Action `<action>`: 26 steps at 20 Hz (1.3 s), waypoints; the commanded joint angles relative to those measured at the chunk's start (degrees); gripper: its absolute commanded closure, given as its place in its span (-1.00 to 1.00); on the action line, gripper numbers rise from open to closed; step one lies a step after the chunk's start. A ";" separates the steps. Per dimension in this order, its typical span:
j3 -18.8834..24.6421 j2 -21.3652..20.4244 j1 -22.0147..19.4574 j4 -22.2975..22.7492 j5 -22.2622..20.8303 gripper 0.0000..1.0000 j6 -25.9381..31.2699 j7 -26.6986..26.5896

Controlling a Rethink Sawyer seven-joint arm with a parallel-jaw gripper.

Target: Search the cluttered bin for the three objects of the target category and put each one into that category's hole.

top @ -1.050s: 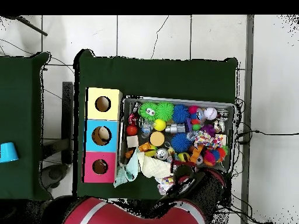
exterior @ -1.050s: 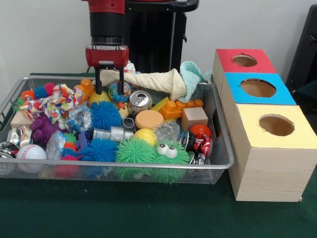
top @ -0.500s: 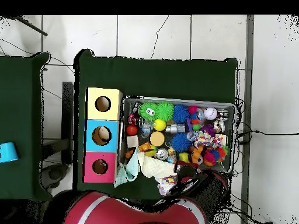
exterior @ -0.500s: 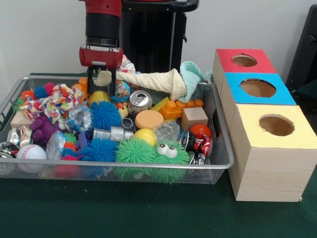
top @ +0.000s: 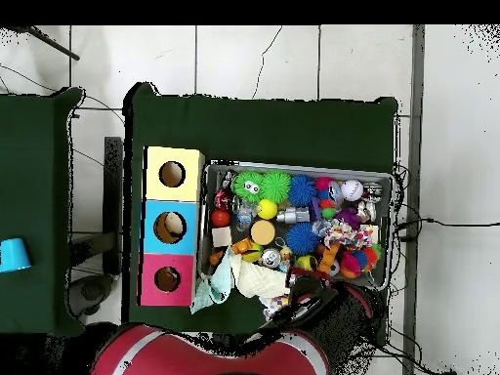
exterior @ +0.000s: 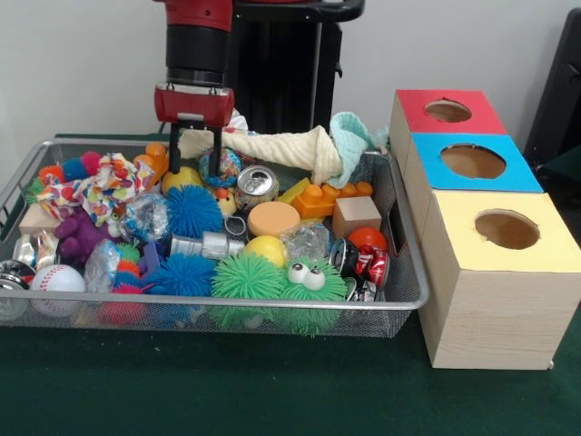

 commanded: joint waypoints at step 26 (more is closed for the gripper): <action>5.27 0.18 1.08 -1.11 5.39 -1.00 -3.54 -9.80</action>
